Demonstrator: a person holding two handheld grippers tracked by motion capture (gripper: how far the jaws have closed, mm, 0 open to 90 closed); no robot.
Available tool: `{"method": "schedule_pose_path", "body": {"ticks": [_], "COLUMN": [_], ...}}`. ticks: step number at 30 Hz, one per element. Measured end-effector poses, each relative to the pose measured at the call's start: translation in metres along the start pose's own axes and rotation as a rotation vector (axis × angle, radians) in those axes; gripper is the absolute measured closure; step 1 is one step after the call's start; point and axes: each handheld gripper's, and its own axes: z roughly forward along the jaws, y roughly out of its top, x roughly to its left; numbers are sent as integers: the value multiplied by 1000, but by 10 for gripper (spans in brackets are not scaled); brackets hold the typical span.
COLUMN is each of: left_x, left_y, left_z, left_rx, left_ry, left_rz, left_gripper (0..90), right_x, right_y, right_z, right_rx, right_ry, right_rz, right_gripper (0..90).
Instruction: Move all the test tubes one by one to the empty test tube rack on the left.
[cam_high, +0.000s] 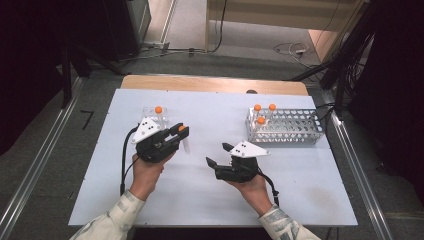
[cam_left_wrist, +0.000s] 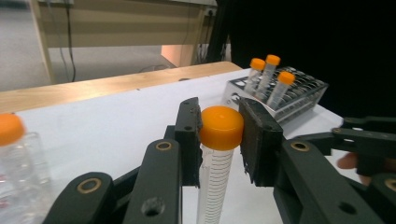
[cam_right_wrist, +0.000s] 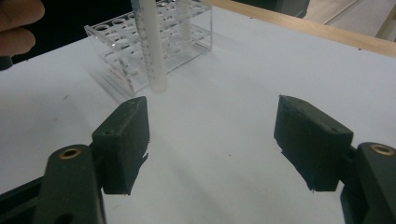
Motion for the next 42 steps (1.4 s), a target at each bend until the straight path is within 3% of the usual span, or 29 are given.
{"method": "schedule_pose_path", "body": {"ticks": [8,23,42], "left_x": [22,44,64], "left_y": [10,25,30], "left_z": [-3,-1,-2], "left_rx": [-28,-34,-47], "left_ry": [54,129,193], "left_rz": [-37,-47,-60], "left_gripper": [698,698,698], "right_x": [-11,-17,-17], "right_y": [-1,-2,-3], "right_z": [-7,-12,-11], "right_rx": [-8,-12,-10], "right_ry": [-20,-34,-32], "right_rz": [19,34,32], "right_gripper": [255,258,260]}}
